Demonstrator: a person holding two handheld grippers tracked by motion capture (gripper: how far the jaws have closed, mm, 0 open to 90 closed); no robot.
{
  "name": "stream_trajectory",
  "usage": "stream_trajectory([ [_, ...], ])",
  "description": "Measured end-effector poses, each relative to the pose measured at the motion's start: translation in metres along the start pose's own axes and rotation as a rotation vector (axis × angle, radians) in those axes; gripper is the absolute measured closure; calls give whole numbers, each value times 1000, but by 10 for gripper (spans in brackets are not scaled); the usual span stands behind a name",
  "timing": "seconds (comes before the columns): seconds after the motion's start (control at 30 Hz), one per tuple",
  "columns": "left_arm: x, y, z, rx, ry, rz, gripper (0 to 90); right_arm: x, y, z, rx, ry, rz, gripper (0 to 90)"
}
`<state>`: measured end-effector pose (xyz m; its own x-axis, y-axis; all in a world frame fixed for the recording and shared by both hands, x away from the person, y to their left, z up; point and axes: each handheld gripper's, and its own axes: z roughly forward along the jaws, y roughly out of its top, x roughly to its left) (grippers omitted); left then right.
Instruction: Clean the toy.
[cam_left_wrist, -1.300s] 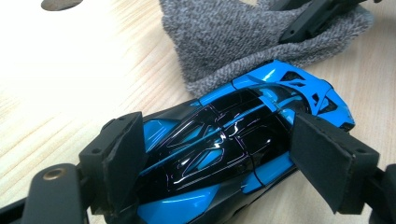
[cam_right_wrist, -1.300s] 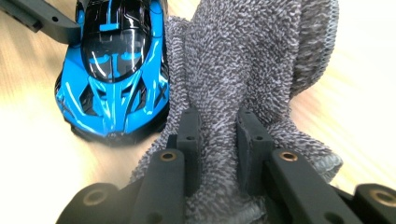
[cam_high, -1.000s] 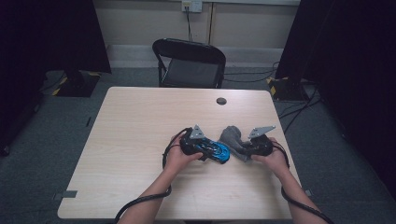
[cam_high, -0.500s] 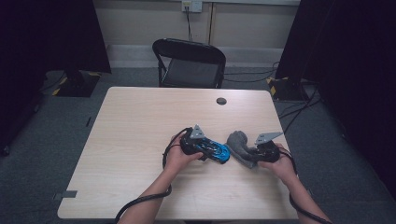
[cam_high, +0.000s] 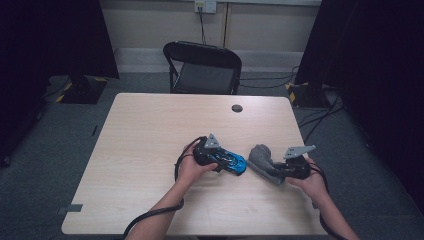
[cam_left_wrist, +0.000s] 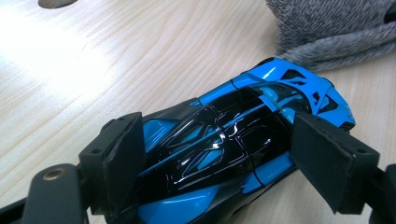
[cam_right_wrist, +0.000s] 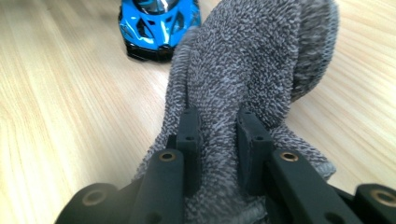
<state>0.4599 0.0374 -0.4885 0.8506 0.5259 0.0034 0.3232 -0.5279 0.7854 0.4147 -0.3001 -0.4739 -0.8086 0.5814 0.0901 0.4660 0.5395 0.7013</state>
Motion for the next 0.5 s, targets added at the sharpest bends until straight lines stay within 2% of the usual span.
stream_trajectory([
  [0.13, 0, 1, 0, 7, -1, 0, 182, -2, -3, -7, -11, 0, 12, 739],
  [0.3, 1, 5, -1, 38, -3, 16, 201, -5, -1, -17, -50, -13, 38, 740],
  [0.43, 1, 11, -6, 71, -10, 47, 215, -5, 9, -20, -69, -19, 26, 740],
  [0.5, 3, 14, -11, 65, -12, 41, 217, -5, 14, -20, -72, -21, 18, 740],
])
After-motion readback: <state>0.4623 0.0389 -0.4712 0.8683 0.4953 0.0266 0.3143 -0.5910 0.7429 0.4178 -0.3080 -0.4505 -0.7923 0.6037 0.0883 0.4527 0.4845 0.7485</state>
